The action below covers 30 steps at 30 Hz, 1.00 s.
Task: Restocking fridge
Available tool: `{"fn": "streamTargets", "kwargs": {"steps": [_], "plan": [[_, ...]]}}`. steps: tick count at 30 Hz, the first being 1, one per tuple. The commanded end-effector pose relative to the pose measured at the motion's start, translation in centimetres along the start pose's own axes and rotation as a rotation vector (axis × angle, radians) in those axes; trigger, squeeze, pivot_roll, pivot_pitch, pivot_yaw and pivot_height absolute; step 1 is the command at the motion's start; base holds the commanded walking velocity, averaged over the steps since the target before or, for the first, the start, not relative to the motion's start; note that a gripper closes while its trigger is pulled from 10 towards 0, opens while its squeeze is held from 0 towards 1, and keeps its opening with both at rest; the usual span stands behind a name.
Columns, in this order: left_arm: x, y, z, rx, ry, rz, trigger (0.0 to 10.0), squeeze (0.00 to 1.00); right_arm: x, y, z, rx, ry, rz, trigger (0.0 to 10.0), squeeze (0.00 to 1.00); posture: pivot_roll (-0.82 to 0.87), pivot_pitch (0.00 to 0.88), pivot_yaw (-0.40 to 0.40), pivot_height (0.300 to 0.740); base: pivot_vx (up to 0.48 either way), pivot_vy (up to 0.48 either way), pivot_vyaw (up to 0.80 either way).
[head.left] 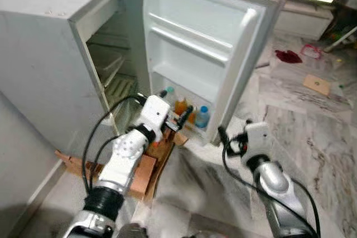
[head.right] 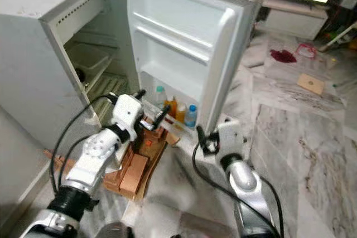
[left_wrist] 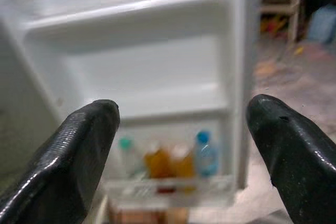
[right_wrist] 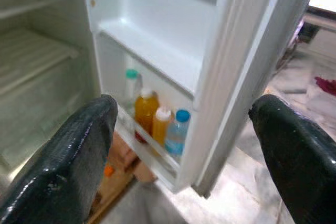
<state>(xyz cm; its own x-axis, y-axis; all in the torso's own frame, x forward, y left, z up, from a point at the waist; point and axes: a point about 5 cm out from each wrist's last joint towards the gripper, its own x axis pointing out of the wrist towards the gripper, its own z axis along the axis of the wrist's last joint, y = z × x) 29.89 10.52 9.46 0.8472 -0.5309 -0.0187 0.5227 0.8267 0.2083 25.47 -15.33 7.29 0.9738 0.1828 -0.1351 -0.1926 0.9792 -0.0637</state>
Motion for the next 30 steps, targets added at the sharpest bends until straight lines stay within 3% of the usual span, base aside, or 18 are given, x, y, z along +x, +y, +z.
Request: {"fn": "streamTargets", "kwargs": {"steps": [1,7,30], "plan": [[0.78,-1.05,0.91,0.012,-0.032,-0.041,10.0,0.00,-0.40,-1.05,-0.69,-0.005,0.030,-0.027,10.0,0.00,-0.01,0.024,-0.057,0.740,0.379,-0.289,-0.57],[0.96,-1.24,1.04,0.009,-0.040,-0.041,10.0,0.00,-0.23,-0.83,-0.68,-0.020,0.031,-0.022,10.0,0.00,0.00,0.020,-0.056,0.740,0.389,-0.275,0.00],[1.68,-1.90,1.50,0.008,-0.046,-0.062,10.0,0.00,0.32,-0.69,-1.04,-0.027,0.047,-0.028,10.0,0.00,0.00,0.020,-0.050,0.740,0.462,0.000,0.00]]}}
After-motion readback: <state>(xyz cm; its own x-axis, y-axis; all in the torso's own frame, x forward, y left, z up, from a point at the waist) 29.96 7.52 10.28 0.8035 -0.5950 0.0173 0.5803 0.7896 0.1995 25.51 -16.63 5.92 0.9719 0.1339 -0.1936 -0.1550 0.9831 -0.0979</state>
